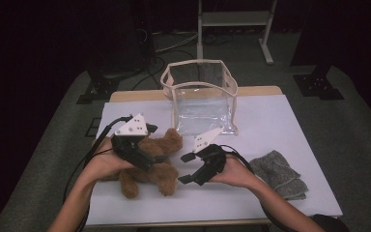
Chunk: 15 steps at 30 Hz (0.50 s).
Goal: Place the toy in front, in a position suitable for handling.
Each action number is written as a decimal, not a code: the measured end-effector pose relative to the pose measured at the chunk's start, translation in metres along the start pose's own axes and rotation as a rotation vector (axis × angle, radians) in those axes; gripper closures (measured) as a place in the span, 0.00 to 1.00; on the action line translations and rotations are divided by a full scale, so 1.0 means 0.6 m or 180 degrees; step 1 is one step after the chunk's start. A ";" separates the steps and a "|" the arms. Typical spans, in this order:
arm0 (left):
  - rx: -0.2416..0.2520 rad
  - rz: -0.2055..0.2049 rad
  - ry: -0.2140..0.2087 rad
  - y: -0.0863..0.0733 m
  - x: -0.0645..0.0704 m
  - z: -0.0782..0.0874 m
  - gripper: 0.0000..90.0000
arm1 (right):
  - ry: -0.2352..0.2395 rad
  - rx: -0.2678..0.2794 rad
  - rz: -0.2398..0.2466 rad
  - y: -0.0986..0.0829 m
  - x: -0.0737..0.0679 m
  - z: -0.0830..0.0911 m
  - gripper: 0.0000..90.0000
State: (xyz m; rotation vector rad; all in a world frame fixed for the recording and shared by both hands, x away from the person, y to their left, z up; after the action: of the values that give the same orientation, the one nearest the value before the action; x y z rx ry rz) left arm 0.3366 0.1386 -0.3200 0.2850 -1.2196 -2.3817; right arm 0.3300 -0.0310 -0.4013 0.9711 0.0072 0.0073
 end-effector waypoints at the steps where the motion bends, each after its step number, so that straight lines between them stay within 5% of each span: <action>1: -0.0002 0.0009 0.0004 -0.001 -0.002 0.002 0.05 | 0.0023 0.0018 0.0003 0.004 0.002 -0.006 0.27; 15: -0.0036 0.0140 0.0129 -0.032 -0.038 0.021 0.05 | 0.0226 -0.0196 -0.0089 -0.002 0.001 -0.079 0.37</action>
State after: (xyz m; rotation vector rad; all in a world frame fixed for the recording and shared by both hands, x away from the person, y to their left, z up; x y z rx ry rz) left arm 0.3464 0.1687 -0.3286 0.2985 -1.1816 -2.3333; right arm 0.3304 0.0075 -0.4290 0.9086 0.0854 0.0163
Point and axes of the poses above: each handheld gripper's, and its own axes: z roughly backward along the jaws, y roughly out of its top, x roughly to its right, the point moved 5 cm from there along -z, roughly forward along the jaws, and after that the axes turned 11 degrees about z, right-handed, at the moved point
